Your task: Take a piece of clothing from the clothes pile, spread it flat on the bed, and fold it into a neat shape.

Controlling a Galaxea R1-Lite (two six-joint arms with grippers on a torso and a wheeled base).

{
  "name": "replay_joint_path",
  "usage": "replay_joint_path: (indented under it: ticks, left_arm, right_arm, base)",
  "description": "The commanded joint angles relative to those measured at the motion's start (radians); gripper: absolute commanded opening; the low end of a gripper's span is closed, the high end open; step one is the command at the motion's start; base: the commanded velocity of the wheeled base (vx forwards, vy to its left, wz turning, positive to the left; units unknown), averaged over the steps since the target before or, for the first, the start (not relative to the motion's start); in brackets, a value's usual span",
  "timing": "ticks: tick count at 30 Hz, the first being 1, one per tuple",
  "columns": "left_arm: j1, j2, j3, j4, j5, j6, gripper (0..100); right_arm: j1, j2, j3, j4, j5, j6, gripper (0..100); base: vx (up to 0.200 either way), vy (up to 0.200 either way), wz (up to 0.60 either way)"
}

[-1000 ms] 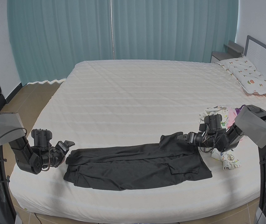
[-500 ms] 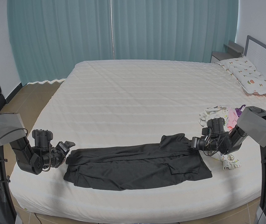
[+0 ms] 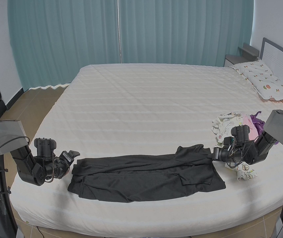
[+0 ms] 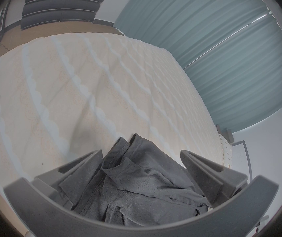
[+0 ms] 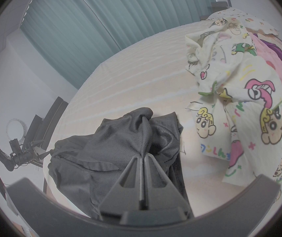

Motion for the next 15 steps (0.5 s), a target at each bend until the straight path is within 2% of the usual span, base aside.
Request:
replay_joint_path:
  ticks: [1, 11, 13, 15]
  left_arm:
    - [0.001, 0.002, 0.003, 0.001, 0.008, 0.0, 100]
    - [-0.021, -0.006, 0.003, 0.055, 0.088, 0.0, 100]
    - [-0.039, -0.006, -0.006, 0.104, 0.112, 0.0, 100]
    - [-0.064, -0.001, -0.027, 0.144, 0.146, -0.005, 100]
  right_arm:
    - [-0.007, -0.021, 0.017, 0.003, 0.003, -0.006, 100]
    - [-0.007, -0.054, 0.05, -0.005, 0.003, 0.022, 100]
    - [0.001, -0.071, 0.06, -0.005, -0.003, 0.052, 100]
    - [0.013, -0.103, 0.086, -0.005, -0.008, 0.134, 100]
  base:
    - [0.0, 0.0, 0.0]
    - [0.0, 0.0, 0.0]
    - [0.0, 0.0, 0.0]
    - [0.0, 0.0, 0.0]
